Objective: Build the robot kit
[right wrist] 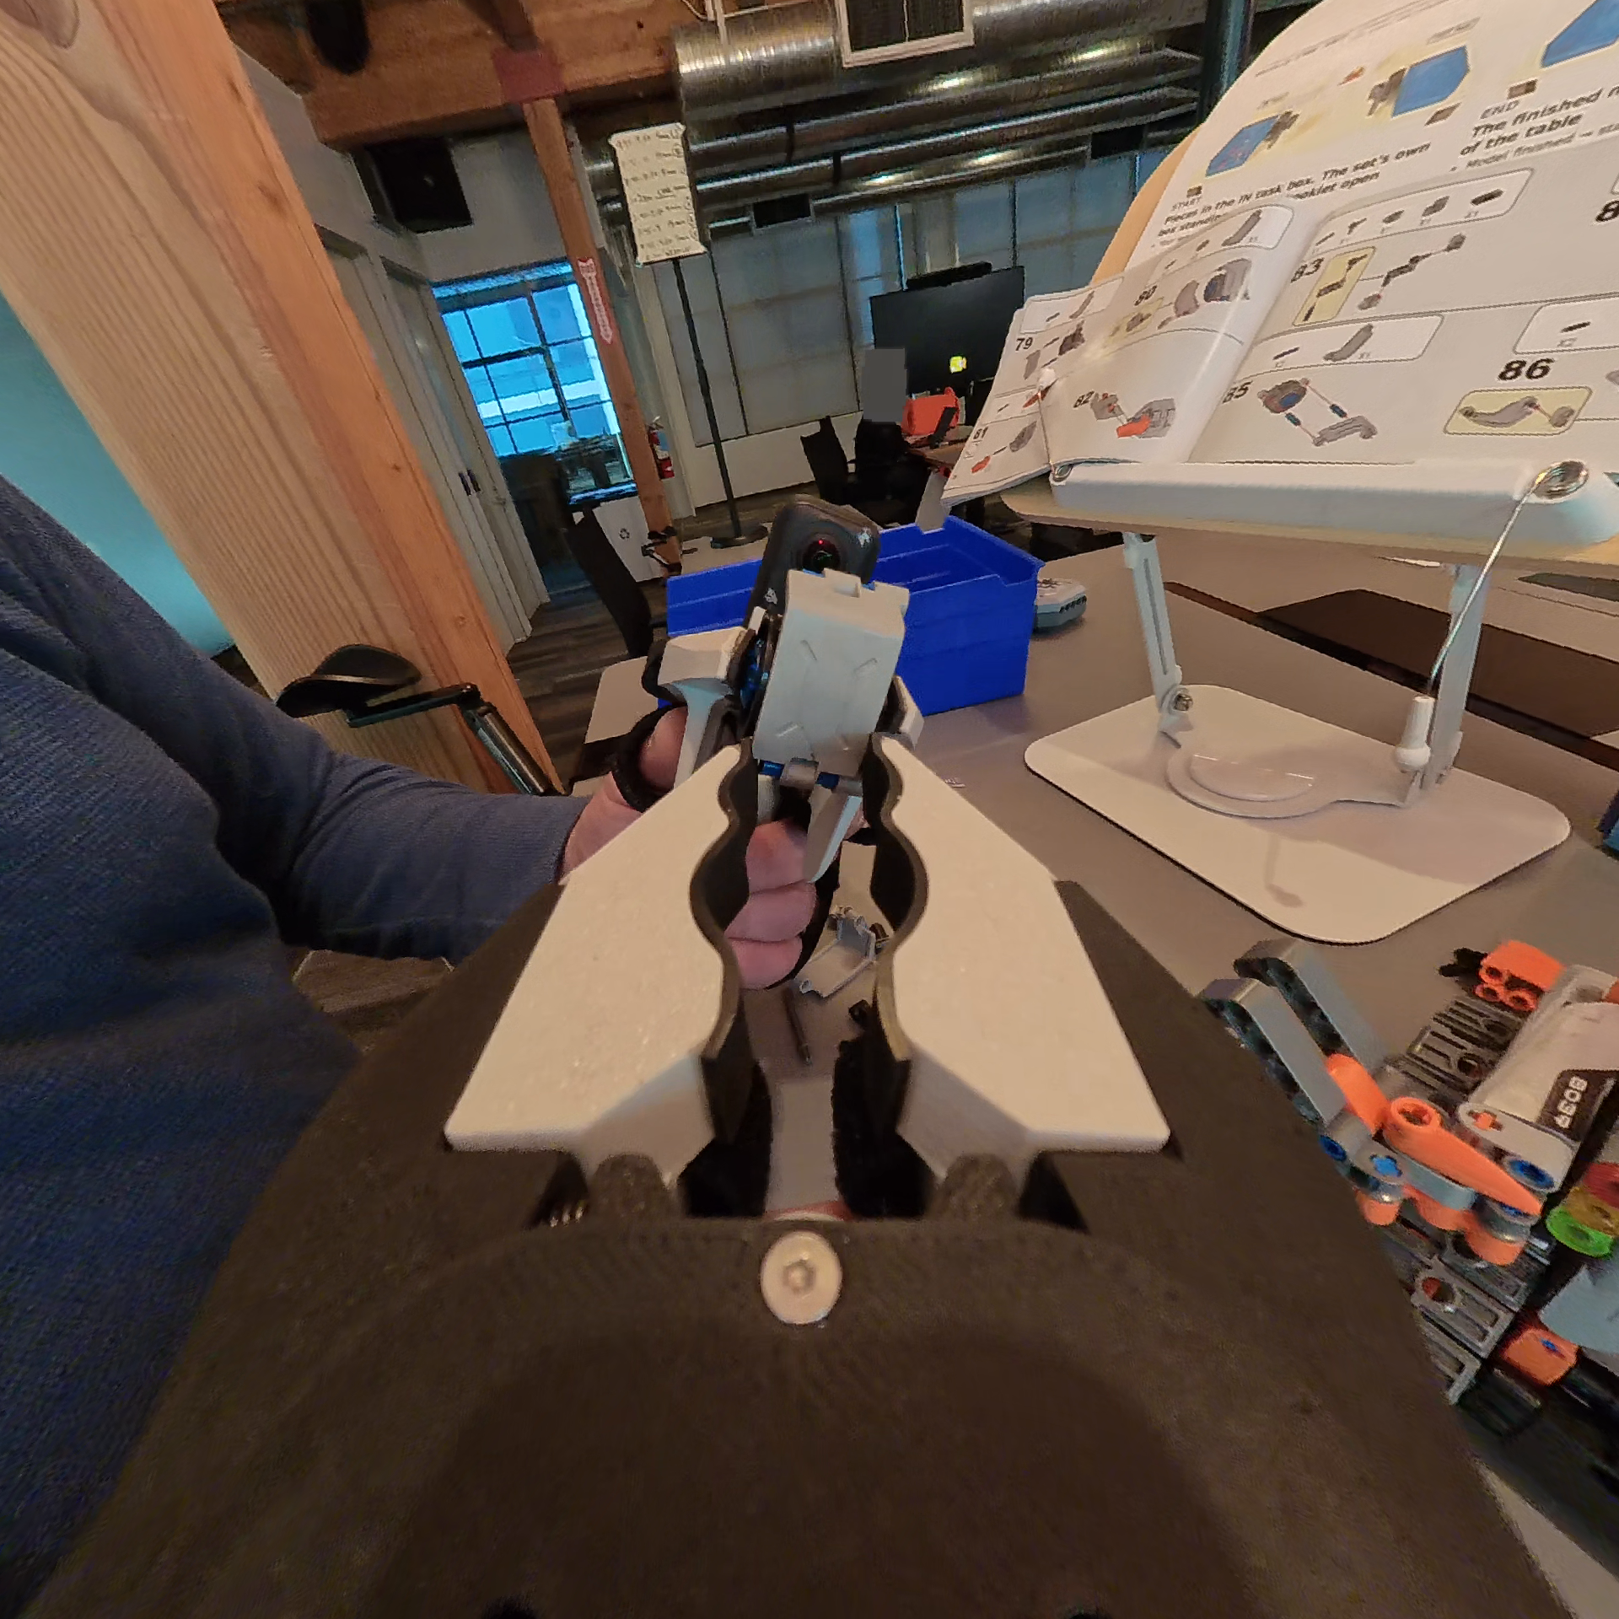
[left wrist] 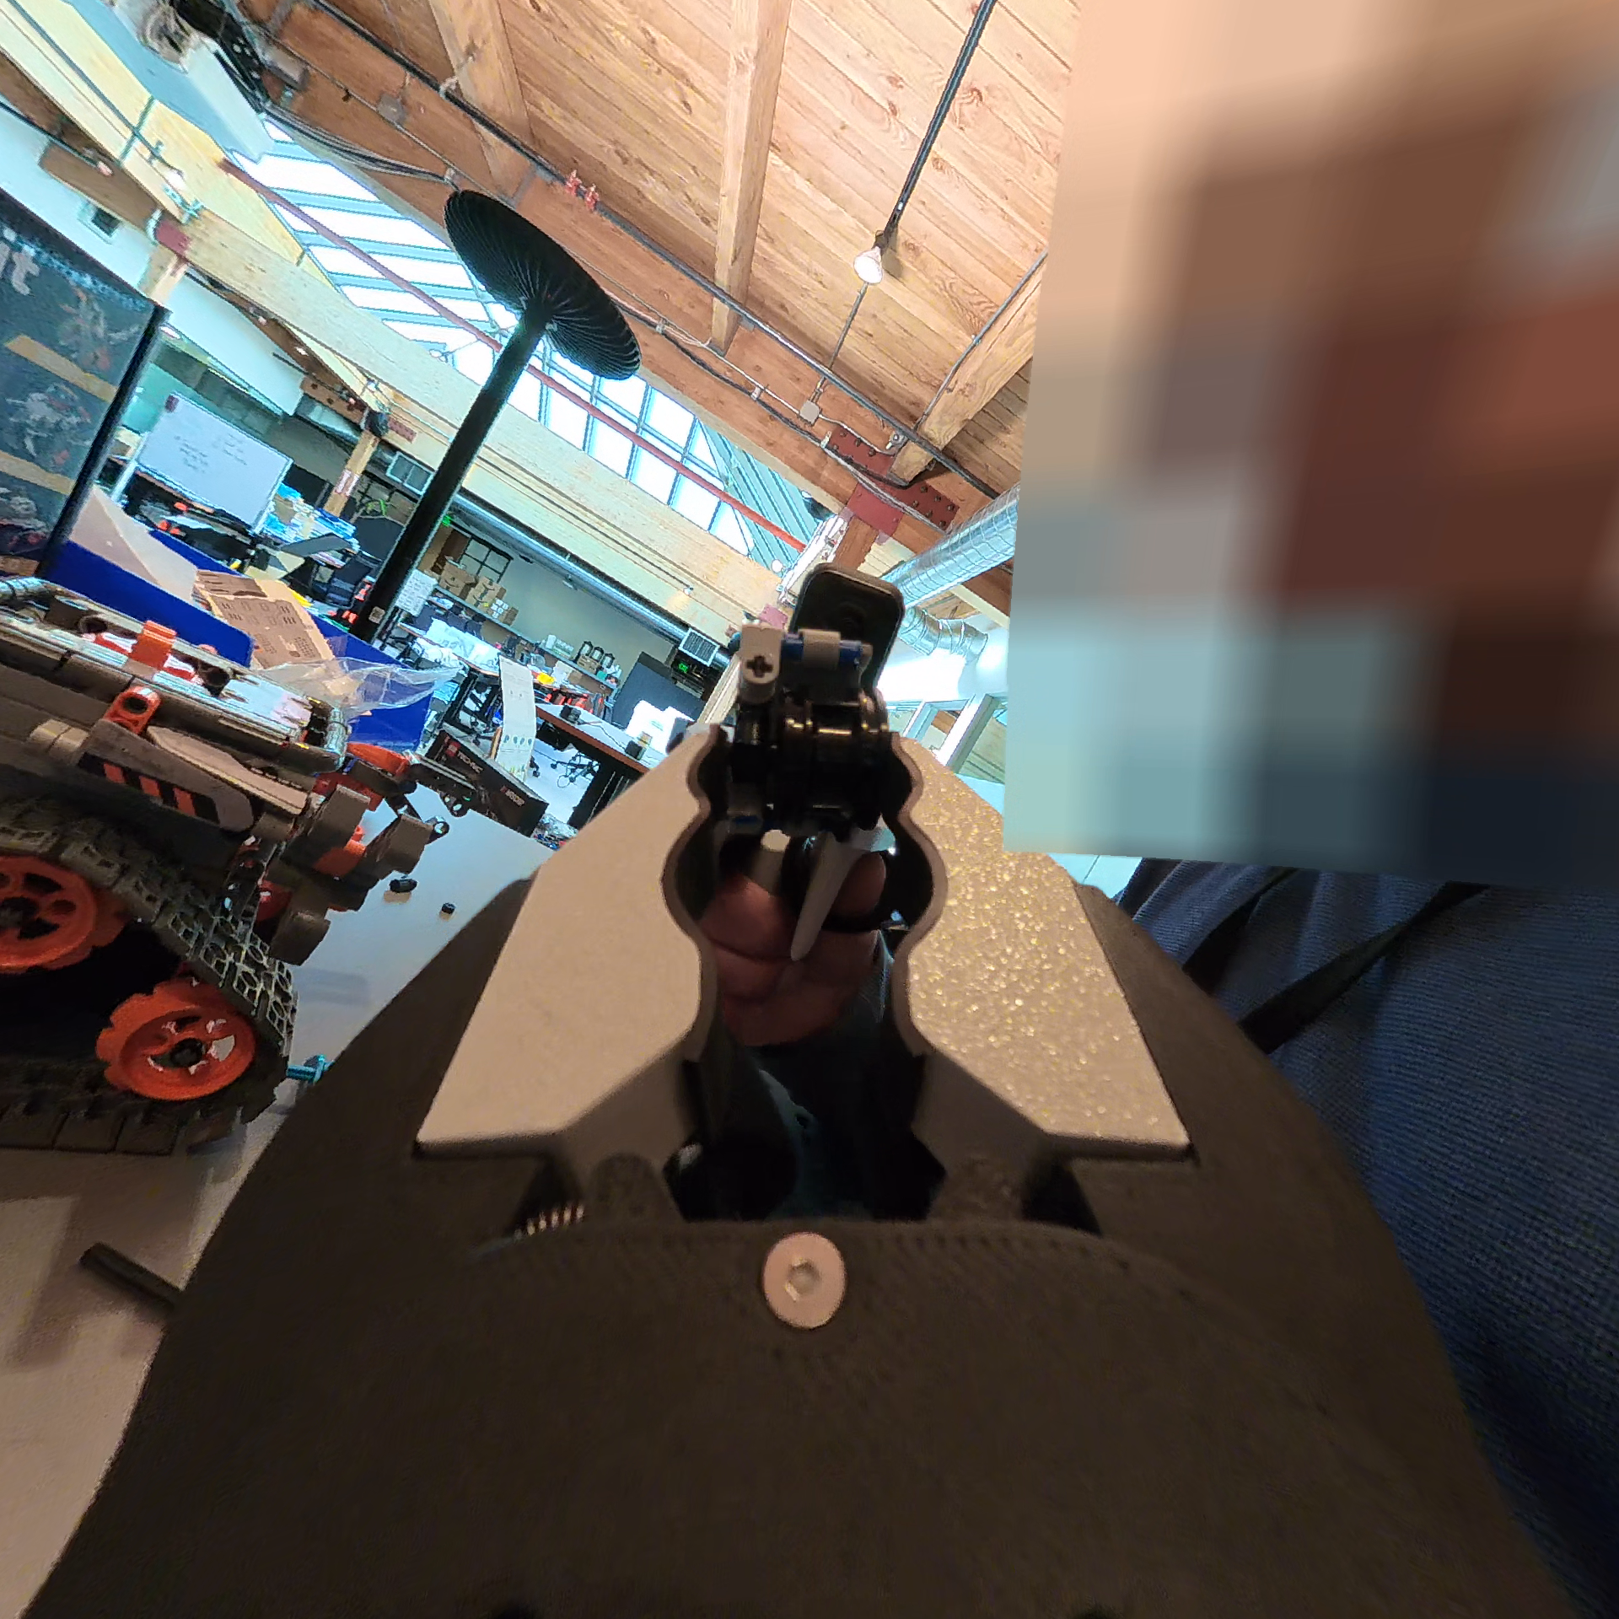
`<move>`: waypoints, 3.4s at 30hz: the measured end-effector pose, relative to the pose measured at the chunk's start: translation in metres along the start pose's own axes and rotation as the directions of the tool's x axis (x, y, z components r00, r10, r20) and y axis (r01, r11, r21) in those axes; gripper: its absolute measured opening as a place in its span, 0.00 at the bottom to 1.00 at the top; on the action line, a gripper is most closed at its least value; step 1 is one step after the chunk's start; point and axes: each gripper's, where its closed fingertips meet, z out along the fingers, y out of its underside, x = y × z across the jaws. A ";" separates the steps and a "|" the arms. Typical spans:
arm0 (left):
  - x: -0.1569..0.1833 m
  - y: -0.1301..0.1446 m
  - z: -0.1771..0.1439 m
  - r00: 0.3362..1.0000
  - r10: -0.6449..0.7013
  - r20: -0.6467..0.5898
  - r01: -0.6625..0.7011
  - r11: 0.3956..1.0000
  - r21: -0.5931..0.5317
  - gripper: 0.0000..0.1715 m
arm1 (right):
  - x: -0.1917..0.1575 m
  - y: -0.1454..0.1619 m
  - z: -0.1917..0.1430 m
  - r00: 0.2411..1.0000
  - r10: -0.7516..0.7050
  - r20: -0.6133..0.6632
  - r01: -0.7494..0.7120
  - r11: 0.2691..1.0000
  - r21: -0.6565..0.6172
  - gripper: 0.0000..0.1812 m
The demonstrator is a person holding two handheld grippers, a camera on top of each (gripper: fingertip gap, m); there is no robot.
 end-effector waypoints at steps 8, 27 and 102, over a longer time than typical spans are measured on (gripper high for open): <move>0.004 0.001 0.002 1.000 -0.012 -0.027 0.011 1.000 -0.025 0.19 | -0.003 -0.003 -0.004 0.989 0.104 0.104 -0.109 0.993 0.052 0.11; 0.002 0.002 0.002 0.985 0.167 0.032 -0.165 0.984 -0.064 0.19 | -0.004 -0.004 -0.002 0.994 -0.095 -0.051 0.097 0.995 0.019 0.11; -0.004 0.063 0.002 0.190 0.894 -0.405 -0.579 -0.232 -0.782 0.20 | -0.025 0.034 -0.039 0.636 -0.764 0.106 0.732 0.556 -0.394 0.17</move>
